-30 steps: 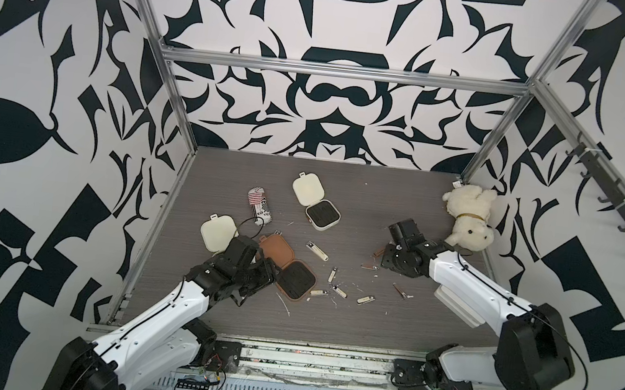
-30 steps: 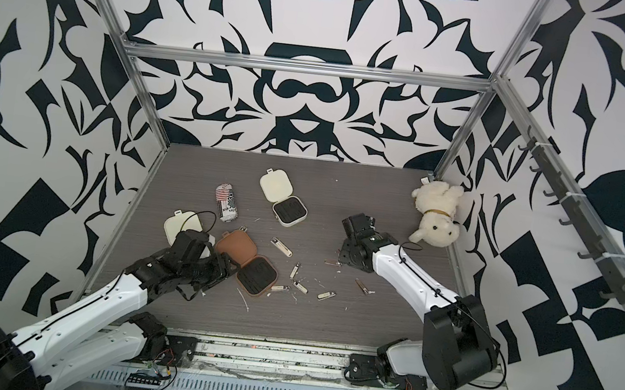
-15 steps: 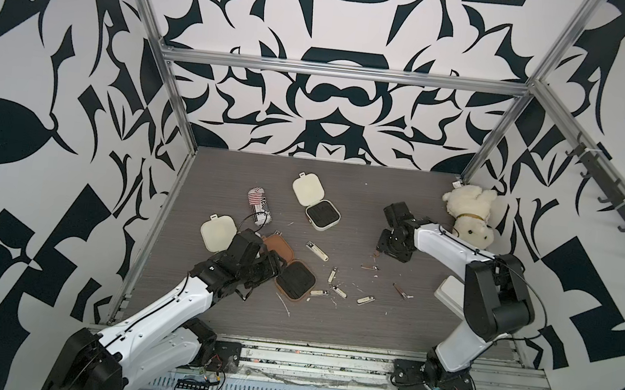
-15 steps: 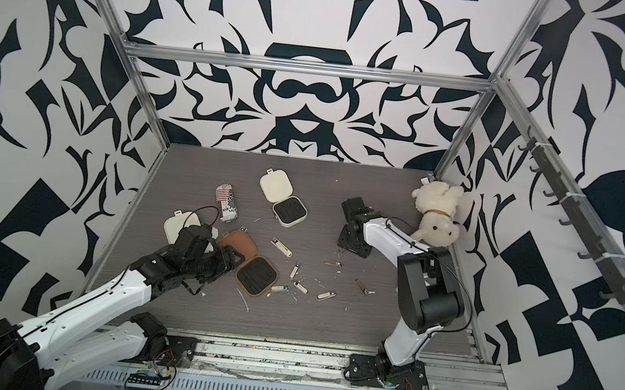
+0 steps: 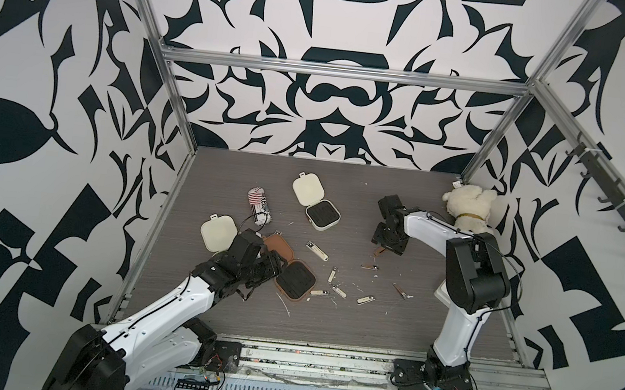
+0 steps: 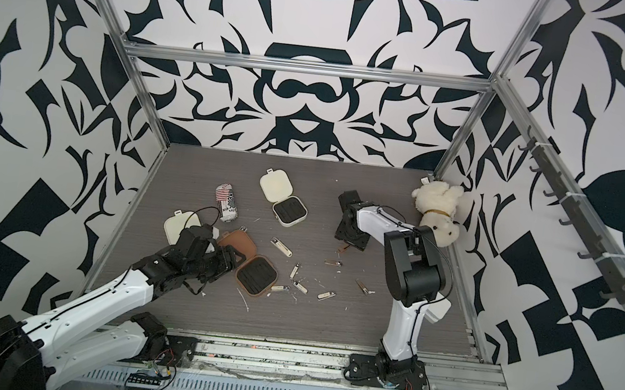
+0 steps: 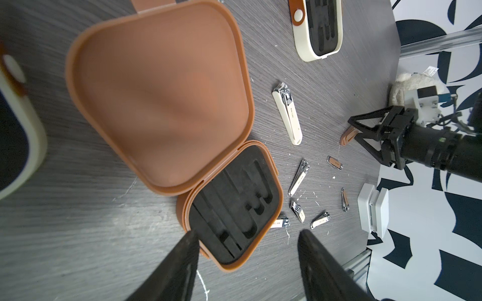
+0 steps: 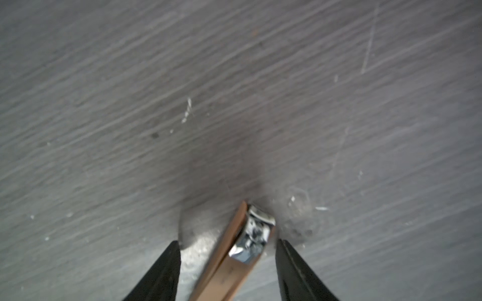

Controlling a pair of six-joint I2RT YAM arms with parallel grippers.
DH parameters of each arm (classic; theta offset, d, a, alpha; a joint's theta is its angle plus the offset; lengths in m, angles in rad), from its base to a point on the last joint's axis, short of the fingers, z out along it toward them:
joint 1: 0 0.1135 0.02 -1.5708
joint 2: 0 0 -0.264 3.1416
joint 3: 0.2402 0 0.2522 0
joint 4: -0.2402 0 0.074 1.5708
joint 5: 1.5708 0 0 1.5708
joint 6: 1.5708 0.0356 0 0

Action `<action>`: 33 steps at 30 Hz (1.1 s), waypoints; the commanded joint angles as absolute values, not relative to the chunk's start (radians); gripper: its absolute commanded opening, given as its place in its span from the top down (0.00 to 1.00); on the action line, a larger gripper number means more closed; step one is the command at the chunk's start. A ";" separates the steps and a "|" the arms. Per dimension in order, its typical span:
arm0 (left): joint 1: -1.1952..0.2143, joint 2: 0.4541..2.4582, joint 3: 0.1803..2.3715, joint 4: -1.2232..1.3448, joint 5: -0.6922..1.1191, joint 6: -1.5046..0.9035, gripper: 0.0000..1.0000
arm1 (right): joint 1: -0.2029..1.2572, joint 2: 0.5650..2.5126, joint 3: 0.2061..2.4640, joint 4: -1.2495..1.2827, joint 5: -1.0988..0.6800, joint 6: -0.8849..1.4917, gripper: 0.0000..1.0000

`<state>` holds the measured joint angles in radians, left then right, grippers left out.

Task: Organize nail clipper sets
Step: Pick up the nail clipper from the center of the board.

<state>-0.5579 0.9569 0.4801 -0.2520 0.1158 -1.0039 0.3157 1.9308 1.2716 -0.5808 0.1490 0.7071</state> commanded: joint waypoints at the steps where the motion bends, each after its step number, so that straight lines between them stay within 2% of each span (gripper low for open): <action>1: -0.562 0.951 0.457 -0.239 0.113 -1.011 0.35 | 0.311 1.941 1.313 -0.617 0.169 0.706 0.40; 10: -0.562 0.924 0.451 -0.256 0.108 -1.016 0.35 | 0.316 1.917 1.279 -0.644 0.178 0.634 0.64; 19: -0.561 0.919 0.448 -0.263 0.106 -1.016 0.35 | 0.329 1.868 1.262 -0.691 0.170 0.489 0.79; 26: -0.559 0.896 0.452 -0.307 0.071 -1.002 0.32 | 0.401 1.802 1.259 -0.689 0.176 0.424 0.87; 33: -0.468 0.890 0.462 -0.364 0.108 -0.947 0.31 | 0.614 1.759 1.324 -0.692 0.156 0.356 0.89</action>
